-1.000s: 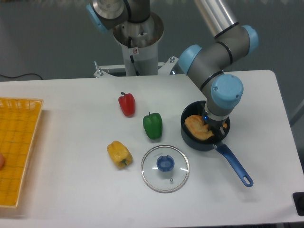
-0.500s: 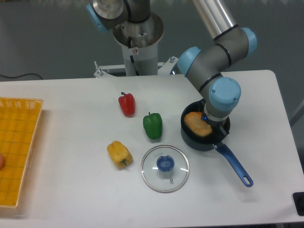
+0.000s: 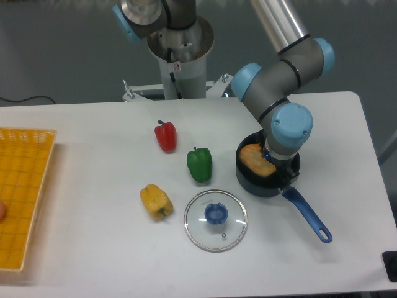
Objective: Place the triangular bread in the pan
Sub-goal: 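Open the gripper to release the bread in the pan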
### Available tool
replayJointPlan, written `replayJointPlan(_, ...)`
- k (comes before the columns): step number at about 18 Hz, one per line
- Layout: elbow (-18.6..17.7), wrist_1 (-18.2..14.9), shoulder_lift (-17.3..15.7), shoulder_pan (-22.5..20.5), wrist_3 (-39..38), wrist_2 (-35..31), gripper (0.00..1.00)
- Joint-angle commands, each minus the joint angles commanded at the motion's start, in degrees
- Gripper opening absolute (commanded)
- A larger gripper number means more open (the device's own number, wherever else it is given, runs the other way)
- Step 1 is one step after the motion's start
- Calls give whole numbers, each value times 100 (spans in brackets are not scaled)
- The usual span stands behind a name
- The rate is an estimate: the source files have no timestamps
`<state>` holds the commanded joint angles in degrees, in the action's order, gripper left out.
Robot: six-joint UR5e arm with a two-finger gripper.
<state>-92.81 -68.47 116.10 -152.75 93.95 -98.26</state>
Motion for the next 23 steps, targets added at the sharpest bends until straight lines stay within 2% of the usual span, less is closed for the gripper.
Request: replayJointPlan(23,44,-44,0,0,-9,44,99)
